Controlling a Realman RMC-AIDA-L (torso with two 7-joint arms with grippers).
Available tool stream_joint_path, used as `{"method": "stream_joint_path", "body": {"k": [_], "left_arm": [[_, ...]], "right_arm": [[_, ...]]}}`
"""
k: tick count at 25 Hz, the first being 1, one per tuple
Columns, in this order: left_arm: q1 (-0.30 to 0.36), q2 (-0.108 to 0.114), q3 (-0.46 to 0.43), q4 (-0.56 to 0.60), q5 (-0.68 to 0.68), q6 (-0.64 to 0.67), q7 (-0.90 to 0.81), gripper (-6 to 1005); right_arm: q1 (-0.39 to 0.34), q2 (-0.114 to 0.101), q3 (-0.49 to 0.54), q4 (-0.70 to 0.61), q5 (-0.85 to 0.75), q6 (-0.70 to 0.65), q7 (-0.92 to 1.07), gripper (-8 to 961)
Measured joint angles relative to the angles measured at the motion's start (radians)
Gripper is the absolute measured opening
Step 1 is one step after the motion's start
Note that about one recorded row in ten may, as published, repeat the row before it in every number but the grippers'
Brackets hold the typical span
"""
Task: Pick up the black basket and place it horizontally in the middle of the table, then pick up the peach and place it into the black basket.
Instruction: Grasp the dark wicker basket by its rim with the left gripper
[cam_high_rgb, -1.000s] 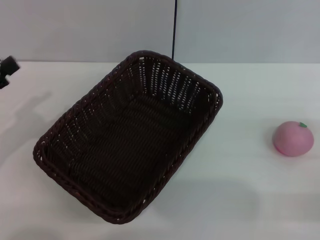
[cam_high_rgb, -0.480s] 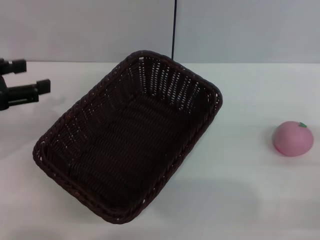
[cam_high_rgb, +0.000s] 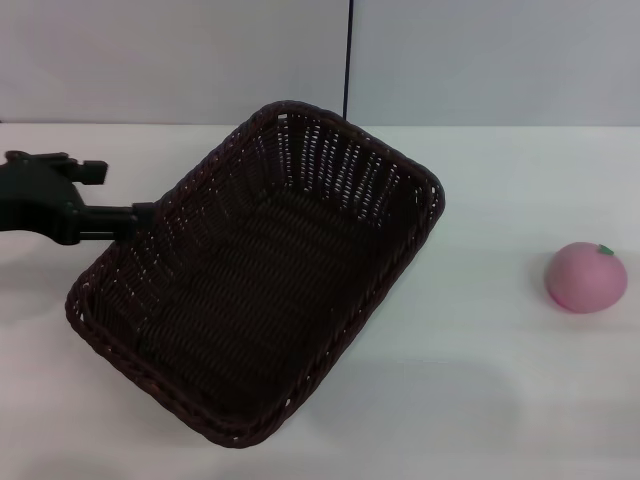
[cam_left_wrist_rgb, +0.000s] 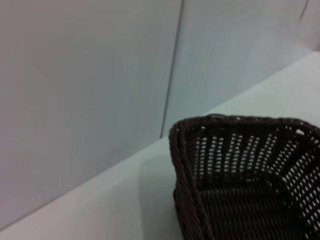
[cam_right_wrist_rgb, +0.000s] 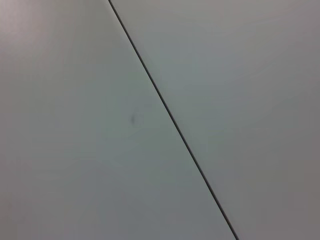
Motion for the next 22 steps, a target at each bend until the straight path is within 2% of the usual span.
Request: {"method": "stream_joint_path", "body": {"k": [5,7,8,10,15,22], "left_arm": [[-0.005,0.000,0.086,0.006,0.056,-0.052,-0.029,829],[-0.005,0.000,0.086,0.006,0.056,-0.052,-0.029,830],[0.004,-0.001,0.170,0.008,0.109,-0.126,-0.042,830],[0.006,-0.001,0.198,0.004,0.128,-0.162,-0.052,830],[0.000,-0.001,0.261,-0.010,0.174,-0.204,-0.059,829],[-0.007,-0.001,0.298,-0.010,0.184,-0.205,-0.059,794]], "right_arm": [[0.001,0.000,0.000,0.003,0.000,-0.001,0.000,683],[0.002,0.000,0.000,0.003,0.000,-0.001,0.000,683],[0.002,0.000,0.000,0.003,0.000,-0.001,0.000,683],[0.002,-0.001,0.000,0.002,0.000,0.001,0.000,683],[0.002,-0.001,0.000,-0.003,0.000,0.007,0.000,683],[0.001,-0.002,0.000,-0.004,0.000,0.009,0.000,683]]}}
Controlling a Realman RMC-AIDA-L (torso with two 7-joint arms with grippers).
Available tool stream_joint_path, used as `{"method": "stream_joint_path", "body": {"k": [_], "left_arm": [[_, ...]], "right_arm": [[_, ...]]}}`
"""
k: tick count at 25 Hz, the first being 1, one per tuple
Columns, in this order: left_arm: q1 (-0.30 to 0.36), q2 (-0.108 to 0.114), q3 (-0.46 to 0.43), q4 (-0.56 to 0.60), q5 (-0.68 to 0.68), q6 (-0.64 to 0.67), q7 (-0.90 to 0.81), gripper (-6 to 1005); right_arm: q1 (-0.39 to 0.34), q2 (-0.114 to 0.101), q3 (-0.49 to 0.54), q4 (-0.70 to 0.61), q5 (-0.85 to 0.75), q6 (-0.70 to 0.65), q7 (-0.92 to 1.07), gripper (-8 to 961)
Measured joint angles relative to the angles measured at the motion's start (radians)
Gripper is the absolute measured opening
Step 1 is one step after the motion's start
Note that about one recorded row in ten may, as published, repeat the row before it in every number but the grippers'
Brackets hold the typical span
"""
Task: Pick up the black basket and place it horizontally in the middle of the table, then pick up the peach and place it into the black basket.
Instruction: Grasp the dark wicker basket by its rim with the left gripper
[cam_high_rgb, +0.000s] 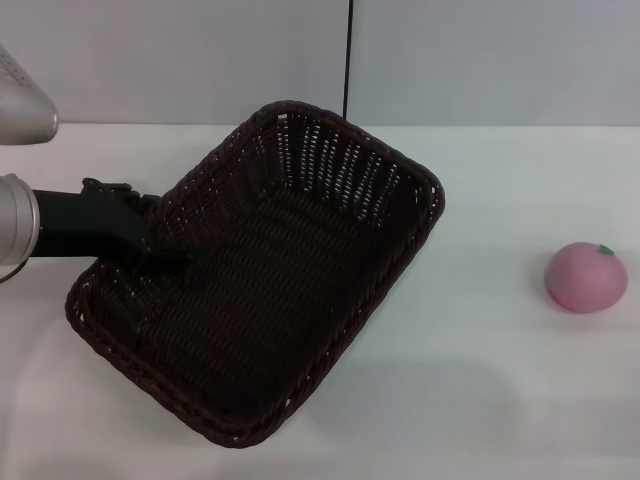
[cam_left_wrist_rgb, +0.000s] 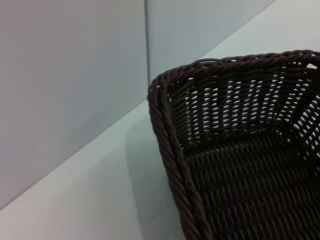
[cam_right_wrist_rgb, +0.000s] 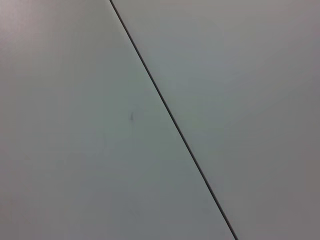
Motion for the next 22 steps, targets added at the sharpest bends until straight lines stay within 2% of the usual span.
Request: {"method": "stream_joint_path", "body": {"k": [6,16,22], "left_arm": [[0.004,0.000,0.010,0.024,0.005,-0.003,0.004,751],[-0.038,-0.001,0.080,-0.004,0.100,-0.024,-0.042,300],[-0.066,0.002,0.071,0.037,0.103,0.019,-0.064,257]], "right_arm": [[0.001,0.000,-0.003,-0.002,0.000,0.002,0.000,683],[0.001,-0.001,-0.005,-0.007,-0.014,0.004,0.000,683],[0.002,-0.001,-0.005,-0.007,-0.015,0.006,0.000,683]]}}
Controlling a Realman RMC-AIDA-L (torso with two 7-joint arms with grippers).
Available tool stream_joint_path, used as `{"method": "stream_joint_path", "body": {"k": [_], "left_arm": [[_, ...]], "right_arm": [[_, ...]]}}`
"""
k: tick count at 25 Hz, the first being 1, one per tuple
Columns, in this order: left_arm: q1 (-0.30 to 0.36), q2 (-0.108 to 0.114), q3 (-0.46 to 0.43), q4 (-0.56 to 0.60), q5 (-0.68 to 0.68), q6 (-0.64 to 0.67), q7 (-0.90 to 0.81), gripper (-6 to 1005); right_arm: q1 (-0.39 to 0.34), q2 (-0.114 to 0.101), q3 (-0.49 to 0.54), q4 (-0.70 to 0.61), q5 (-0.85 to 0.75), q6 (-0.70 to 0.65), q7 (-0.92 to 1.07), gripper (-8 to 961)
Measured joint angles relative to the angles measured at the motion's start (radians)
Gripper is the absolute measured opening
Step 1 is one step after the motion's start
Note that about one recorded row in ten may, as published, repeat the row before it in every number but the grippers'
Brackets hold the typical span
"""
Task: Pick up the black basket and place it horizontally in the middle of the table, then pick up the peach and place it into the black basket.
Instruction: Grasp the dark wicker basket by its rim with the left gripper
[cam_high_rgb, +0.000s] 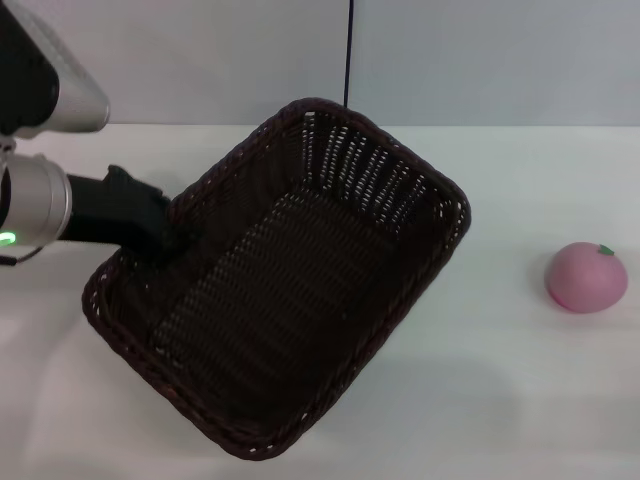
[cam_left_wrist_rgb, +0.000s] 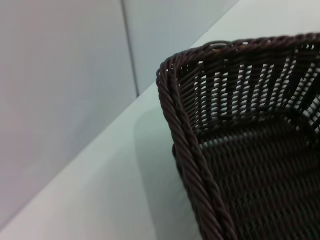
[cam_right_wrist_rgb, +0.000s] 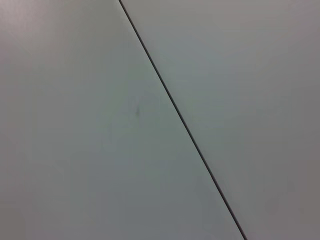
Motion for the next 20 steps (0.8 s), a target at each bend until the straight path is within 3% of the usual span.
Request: {"method": "stream_joint_path", "body": {"k": [5,9,11,12,20], "left_arm": [[-0.064,0.003,-0.023,0.052,0.017,0.104,0.063,240],[-0.153,-0.001,-0.036,0.052,0.062,0.191,0.192,232],[-0.153,-0.001,-0.036,0.052,0.062,0.191,0.192,222],[-0.196,-0.003,-0.034,0.048,0.079,0.211,0.268,217],[-0.226,-0.005,-0.021,0.048,0.065,0.205,0.389,207]], "right_arm": [[0.003,0.000,0.000,0.000,-0.001,-0.006,0.000,683],[0.001,0.000,-0.006,0.000,-0.001,-0.009,0.000,683],[0.000,0.000,-0.010,0.000,-0.001,-0.011,0.000,683],[-0.002,0.000,-0.014,0.000,-0.001,-0.013,0.000,683],[-0.010,0.000,-0.038,-0.012,-0.001,-0.019,0.037,683]]}}
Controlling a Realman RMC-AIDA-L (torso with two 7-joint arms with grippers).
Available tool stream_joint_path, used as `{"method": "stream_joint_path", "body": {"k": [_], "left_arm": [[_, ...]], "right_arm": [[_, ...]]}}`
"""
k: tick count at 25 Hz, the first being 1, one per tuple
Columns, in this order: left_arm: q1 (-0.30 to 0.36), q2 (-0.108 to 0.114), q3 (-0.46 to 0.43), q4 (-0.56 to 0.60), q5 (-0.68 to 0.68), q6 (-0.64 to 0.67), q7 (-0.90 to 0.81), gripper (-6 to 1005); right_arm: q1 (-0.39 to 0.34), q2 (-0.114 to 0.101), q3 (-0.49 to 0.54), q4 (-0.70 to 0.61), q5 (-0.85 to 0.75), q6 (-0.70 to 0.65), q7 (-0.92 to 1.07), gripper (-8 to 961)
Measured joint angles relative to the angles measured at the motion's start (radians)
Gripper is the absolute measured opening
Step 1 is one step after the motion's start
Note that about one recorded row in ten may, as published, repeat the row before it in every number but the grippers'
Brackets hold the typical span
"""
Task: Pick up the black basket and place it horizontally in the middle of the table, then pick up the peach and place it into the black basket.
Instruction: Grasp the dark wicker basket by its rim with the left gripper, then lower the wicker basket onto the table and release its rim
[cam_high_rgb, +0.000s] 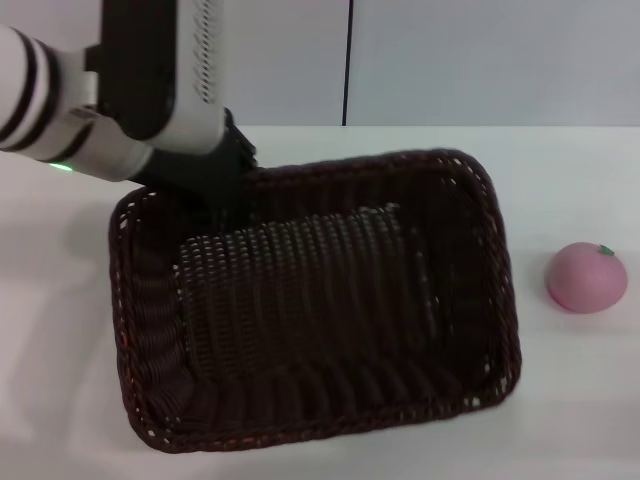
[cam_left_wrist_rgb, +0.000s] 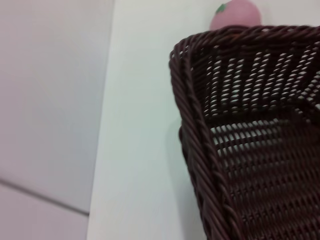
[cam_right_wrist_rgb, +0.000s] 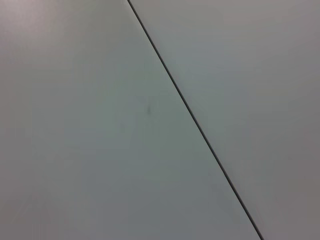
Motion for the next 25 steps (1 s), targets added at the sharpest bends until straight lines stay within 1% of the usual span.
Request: {"method": "stream_joint_path", "body": {"k": [1,2,4,5,6,7,10,12,17,18,20,22,23,25], "left_arm": [[-0.022,-0.002,0.051,-0.016,-0.008,-0.022,0.050,207],[-0.024,-0.002,0.066,-0.020,-0.008,-0.027,0.051,207],[-0.024,-0.002,0.066,-0.020,-0.008,-0.027,0.051,207],[-0.026,-0.003,0.095,-0.024,-0.006,-0.037,0.052,207],[-0.026,-0.003,0.095,-0.024,-0.006,-0.037,0.052,207],[-0.015,-0.003,0.128,-0.027,-0.004,-0.066,0.062,207],[-0.015,-0.003,0.128,-0.027,-0.004,-0.066,0.062,208],[-0.002,-0.002,0.152,-0.027,-0.010,-0.094,0.055,208],[-0.001,-0.003,0.167,-0.026,-0.014,-0.097,0.061,208],[0.014,-0.003,0.196,-0.021,-0.017,-0.132,0.066,208],[0.021,-0.003,0.207,-0.021,-0.019,-0.154,0.066,208],[0.045,-0.001,0.242,-0.022,-0.023,-0.232,0.066,208],[0.049,-0.001,0.248,-0.022,-0.023,-0.245,0.067,208],[0.055,0.000,0.255,-0.019,-0.023,-0.267,0.068,251]], "right_arm": [[-0.001,0.000,0.000,-0.001,0.000,0.000,0.003,683],[-0.001,0.000,0.000,-0.001,0.000,0.000,0.003,683],[-0.001,0.000,0.000,-0.002,0.000,0.000,0.004,683],[-0.001,0.000,0.000,-0.002,0.000,0.000,0.004,683],[-0.001,0.000,-0.001,-0.006,0.000,0.000,0.008,683],[-0.001,0.000,-0.001,-0.006,0.000,0.000,0.008,683],[-0.001,0.000,-0.008,-0.015,0.000,0.000,0.015,683],[-0.001,0.000,-0.011,-0.018,0.000,0.000,0.015,683],[-0.001,0.000,-0.011,-0.025,0.000,-0.001,0.019,683],[-0.001,0.000,-0.011,-0.027,0.000,-0.001,0.022,683],[-0.001,0.000,-0.011,-0.030,0.000,-0.001,0.026,683],[-0.001,0.000,-0.011,-0.032,0.000,-0.001,0.027,683],[-0.001,0.000,-0.011,-0.032,0.000,-0.001,0.027,683],[-0.001,0.000,-0.011,-0.033,0.000,-0.002,0.028,683]]}}
